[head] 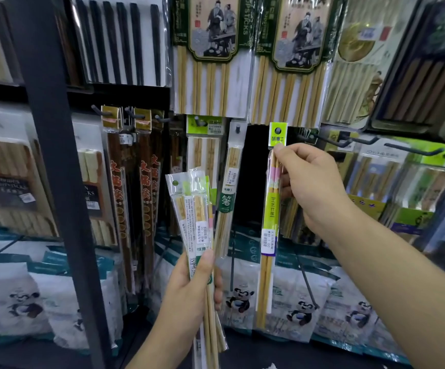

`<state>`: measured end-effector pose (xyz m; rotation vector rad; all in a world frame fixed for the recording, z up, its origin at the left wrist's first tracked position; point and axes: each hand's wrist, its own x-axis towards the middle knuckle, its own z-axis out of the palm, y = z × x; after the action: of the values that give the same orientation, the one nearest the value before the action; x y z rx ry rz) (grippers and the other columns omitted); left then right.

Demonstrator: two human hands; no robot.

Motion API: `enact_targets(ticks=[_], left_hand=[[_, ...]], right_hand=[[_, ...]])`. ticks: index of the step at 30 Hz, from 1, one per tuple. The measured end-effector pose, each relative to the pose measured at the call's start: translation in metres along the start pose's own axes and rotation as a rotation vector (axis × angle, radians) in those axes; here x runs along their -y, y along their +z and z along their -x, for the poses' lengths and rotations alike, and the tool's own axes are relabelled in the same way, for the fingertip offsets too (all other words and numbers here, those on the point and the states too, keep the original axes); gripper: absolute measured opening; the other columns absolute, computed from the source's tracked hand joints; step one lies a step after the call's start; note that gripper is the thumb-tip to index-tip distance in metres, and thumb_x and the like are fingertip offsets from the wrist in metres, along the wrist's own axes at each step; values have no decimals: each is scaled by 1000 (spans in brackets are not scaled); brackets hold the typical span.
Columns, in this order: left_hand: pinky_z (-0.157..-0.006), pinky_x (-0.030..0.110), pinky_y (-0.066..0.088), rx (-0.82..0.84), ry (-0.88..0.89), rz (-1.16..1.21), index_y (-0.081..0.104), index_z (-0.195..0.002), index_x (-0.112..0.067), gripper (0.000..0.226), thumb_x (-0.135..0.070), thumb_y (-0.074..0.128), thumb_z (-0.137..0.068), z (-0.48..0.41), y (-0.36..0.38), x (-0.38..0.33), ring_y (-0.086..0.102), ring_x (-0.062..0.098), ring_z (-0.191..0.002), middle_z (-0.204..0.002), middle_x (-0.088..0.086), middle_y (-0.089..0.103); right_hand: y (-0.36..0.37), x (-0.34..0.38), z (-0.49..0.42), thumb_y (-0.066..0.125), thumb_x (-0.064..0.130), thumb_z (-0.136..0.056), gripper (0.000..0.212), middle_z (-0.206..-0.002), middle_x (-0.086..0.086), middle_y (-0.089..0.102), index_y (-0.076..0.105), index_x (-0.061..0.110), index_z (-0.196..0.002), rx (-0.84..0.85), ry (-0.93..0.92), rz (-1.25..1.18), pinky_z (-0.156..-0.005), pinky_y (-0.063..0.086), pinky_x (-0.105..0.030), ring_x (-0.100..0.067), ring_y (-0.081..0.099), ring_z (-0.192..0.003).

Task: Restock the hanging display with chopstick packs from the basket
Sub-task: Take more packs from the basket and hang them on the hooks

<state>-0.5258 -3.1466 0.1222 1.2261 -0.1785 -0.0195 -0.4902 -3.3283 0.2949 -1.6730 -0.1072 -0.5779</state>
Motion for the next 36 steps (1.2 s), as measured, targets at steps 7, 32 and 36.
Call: enact_targets(ticks=[7,32,36], left_hand=[[-51,26,49,-18,-11,24,55,-109,-7,72,-70,60,-75,3,2,-4,54,17,-53,-70,7,62],[-70,20,56,-90,102,-38,68,-100,-57,36,-73,66,-68,3,0,-7,72,-3,-80,-94,-25,76],[-77,12,38,-153,76,-7,62,-107,-52,45,-77,53,-72,2,-4,-8,54,-33,-87,-97,-49,65]], right_hand=[[5,-11,-8,62,31,-102,33,-63,1,59,66,15,-74,-41,39,66,-46,46,-18,-8,53,-50],[47,-38,54,76,21,-92,18,-80,-20,67,64,7,-93,367,77,140,-52,56,-27,-17,62,-55],[45,-25,42,72,20,-95,16,-78,-18,70,64,7,-95,284,58,22,-53,56,-26,-24,65,-62]])
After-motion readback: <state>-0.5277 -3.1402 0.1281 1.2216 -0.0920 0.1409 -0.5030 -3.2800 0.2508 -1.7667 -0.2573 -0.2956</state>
